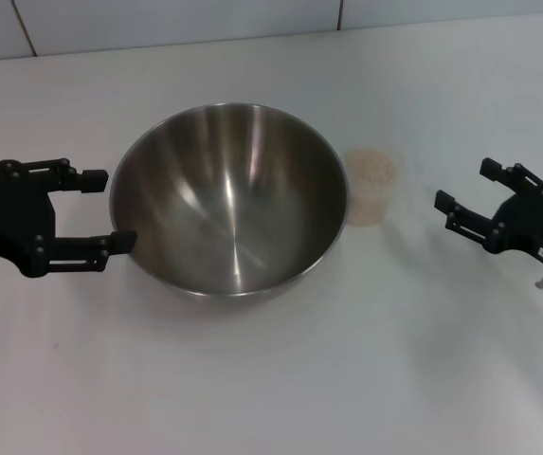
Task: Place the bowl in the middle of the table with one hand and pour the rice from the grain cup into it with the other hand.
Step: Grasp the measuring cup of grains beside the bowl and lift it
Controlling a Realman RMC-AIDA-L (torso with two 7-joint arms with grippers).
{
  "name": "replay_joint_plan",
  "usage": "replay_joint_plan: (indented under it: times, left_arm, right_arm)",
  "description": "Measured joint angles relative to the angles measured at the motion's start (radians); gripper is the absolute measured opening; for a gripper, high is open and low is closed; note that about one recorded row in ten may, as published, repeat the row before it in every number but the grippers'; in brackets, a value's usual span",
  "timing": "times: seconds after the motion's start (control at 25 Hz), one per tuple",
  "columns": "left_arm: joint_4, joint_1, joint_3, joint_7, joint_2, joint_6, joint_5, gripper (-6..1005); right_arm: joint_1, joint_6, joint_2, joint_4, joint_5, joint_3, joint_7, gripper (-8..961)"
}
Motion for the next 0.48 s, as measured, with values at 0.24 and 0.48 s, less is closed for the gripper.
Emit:
replay_joint_plan:
  times: [0.24,0.48]
  left_arm:
    - [-0.008,-0.017,0.002,-0.004,-0.001,-0.013,0.011,799]
    - [-0.008,-0.021,0.002,-0.013,-0.002,-0.013,0.021,799]
  right_arm:
    - [0.03,0.101,0.031,-0.039,-0.004,-0.001,0.001,834]
    - [0.059,0.141,0.04,-0.04,-0.005,-0.002,0.003,834]
